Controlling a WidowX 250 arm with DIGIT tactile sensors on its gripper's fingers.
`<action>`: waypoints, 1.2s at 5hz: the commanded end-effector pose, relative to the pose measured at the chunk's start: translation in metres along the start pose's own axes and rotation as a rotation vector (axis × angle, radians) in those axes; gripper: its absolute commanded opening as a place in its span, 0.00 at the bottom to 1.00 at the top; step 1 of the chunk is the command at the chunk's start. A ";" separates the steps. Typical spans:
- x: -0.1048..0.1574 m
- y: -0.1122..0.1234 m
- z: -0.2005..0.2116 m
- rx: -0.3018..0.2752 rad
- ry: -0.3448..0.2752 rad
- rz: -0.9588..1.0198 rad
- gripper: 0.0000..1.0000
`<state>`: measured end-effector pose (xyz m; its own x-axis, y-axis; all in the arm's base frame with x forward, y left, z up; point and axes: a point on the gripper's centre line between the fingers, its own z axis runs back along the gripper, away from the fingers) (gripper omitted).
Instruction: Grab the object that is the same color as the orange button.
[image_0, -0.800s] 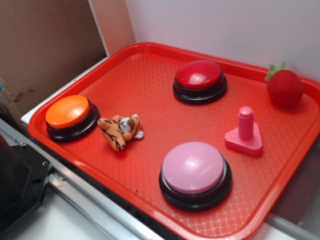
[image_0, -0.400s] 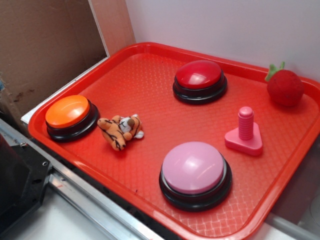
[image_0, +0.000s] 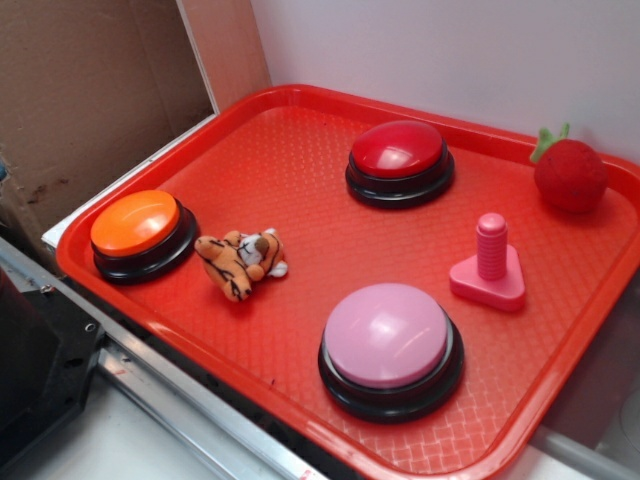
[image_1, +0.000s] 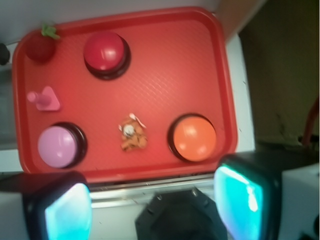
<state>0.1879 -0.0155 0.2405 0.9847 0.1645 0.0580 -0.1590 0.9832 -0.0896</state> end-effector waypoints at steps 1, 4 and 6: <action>0.036 -0.018 -0.079 0.054 0.201 -0.096 1.00; 0.050 -0.017 -0.218 0.018 0.333 -0.403 1.00; 0.052 0.003 -0.199 -0.008 0.290 -0.319 1.00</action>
<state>0.2529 -0.0128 0.0369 0.9578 -0.1164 -0.2628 0.0895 0.9897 -0.1121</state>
